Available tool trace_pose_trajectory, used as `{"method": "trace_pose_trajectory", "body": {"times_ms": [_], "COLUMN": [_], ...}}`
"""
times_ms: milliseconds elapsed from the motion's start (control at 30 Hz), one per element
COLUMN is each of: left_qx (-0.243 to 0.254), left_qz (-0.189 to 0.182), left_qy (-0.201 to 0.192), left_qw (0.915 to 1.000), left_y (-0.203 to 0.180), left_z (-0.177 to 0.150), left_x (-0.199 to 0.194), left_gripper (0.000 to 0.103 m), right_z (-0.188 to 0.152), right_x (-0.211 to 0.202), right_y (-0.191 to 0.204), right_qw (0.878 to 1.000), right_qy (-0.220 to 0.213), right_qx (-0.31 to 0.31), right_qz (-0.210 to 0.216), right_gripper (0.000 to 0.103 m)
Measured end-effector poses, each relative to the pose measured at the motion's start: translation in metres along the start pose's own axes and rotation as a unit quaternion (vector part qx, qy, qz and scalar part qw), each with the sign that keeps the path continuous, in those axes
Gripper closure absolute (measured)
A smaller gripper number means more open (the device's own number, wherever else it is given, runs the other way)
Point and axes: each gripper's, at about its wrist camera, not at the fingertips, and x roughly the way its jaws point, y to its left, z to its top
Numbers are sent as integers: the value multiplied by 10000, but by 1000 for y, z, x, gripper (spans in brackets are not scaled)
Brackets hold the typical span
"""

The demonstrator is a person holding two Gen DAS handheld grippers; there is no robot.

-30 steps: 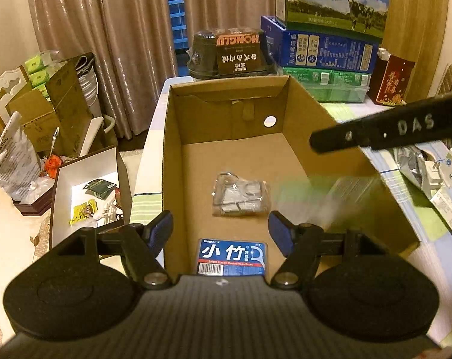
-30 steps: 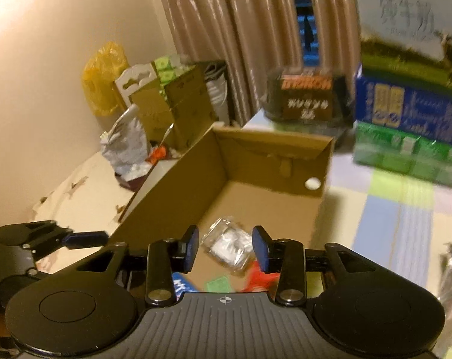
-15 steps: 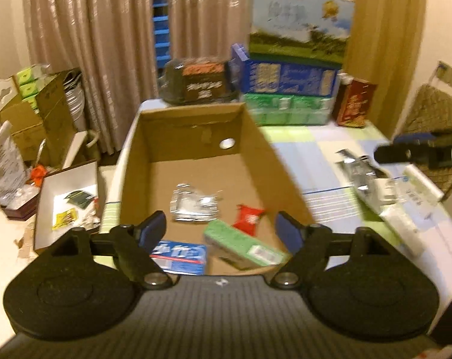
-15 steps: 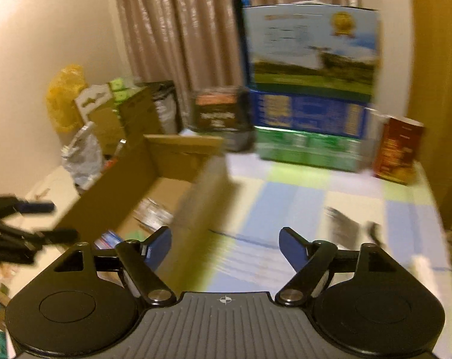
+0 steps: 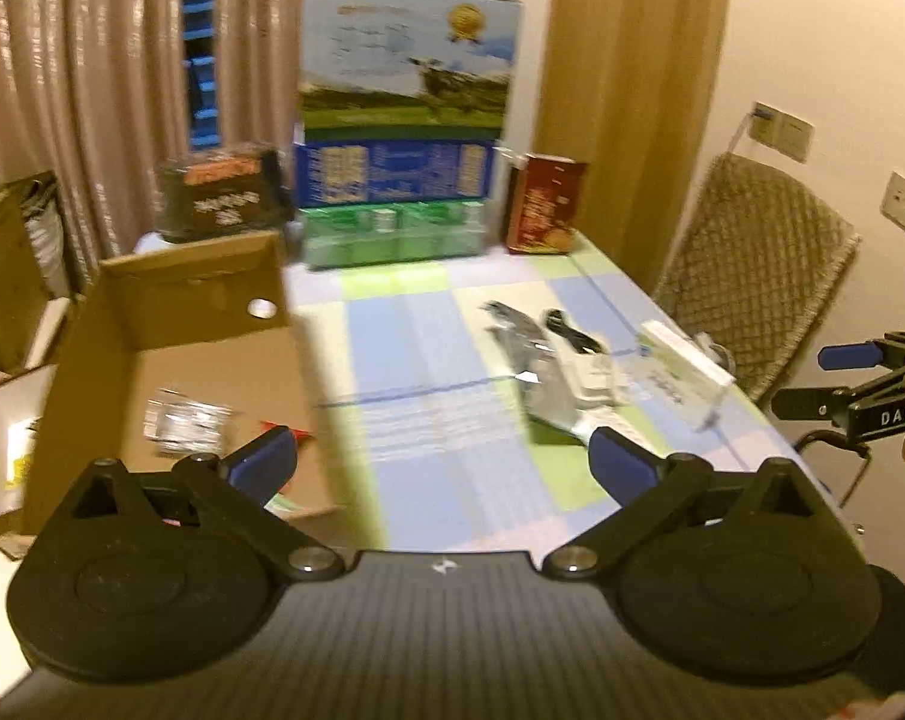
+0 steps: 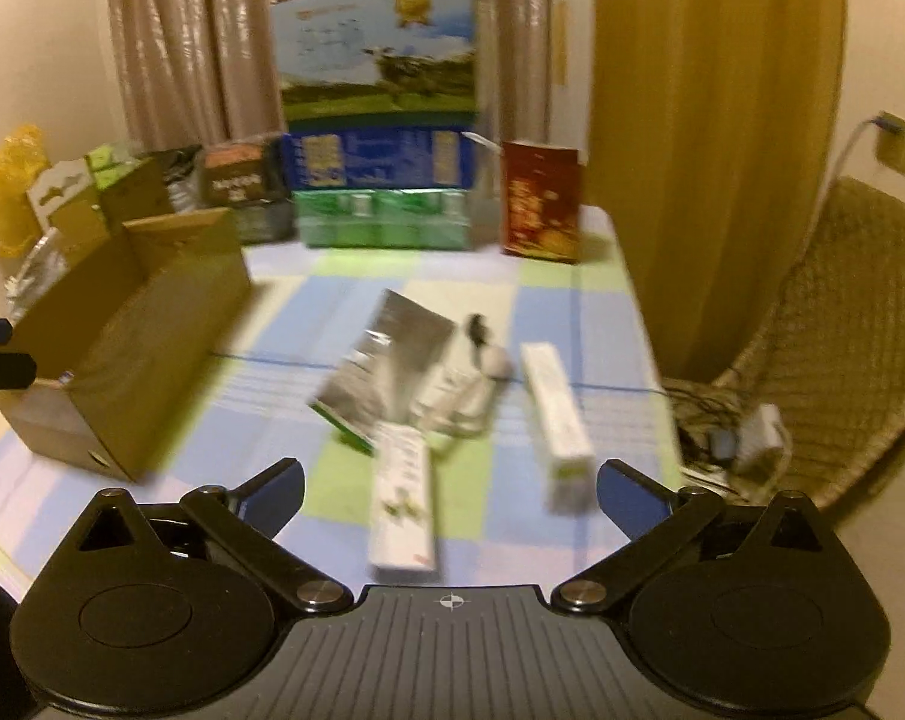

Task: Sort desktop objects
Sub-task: 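Move both tools back over the table toward the white boxes, then grasp the white bird-printed cream box with left tool while right tool grasps the tall white box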

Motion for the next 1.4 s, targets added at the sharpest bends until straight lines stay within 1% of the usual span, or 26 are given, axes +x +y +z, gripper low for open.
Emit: {"method": "trace_pose_trajectory", "body": {"times_ms": [67, 267, 433, 567, 800, 900, 1000, 1100, 1200, 1300, 1400], "left_qx": [45, 58, 89, 123, 56, 3, 0, -43, -72, -78, -51], "left_qz": [-18, -163, -200, -204, -178, -162, -151, -184, -204, -205, -234], "left_qy": [69, 360, 585, 716, 1006, 1153, 1265, 1310, 1355, 1418, 1444], "left_qw": [10000, 9992, 9980, 9971, 9947, 9932, 9919, 9912, 9905, 9897, 9892], "left_y": [-16, -57, -84, -102, -127, -137, -146, -153, -160, -167, -173], "left_z": [-2, -8, -11, -10, -11, -15, -18, -19, -20, -21, -23], "left_x": [8, 30, 51, 70, 107, 124, 140, 153, 168, 183, 196], "left_gripper": [1, 2, 2, 2, 3, 8, 10, 10, 10, 12, 13], "right_z": [-8, -19, -23, -27, -31, -33, -34, -34, -34, -34, -33], "right_x": [-4, -9, -3, 2, 18, 28, 39, 48, 58, 67, 76], "right_y": [-12, -38, -51, -60, -77, -83, -89, -94, -96, -99, -102], "right_qw": [10000, 9999, 10000, 9999, 9997, 9993, 9988, 9983, 9976, 9967, 9959], "right_qy": [22, 35, 74, 43, 212, 337, 446, 540, 620, 719, 795], "right_qx": [13, 42, 37, 62, 48, -72, -127, -183, -292, -383, -430], "right_qz": [-87, -123, -48, -66, -113, -145, -133, -125, -104, -51, -45], "right_gripper": [2, 2, 2, 2, 2, 2, 3, 8, 11, 18, 21]}}
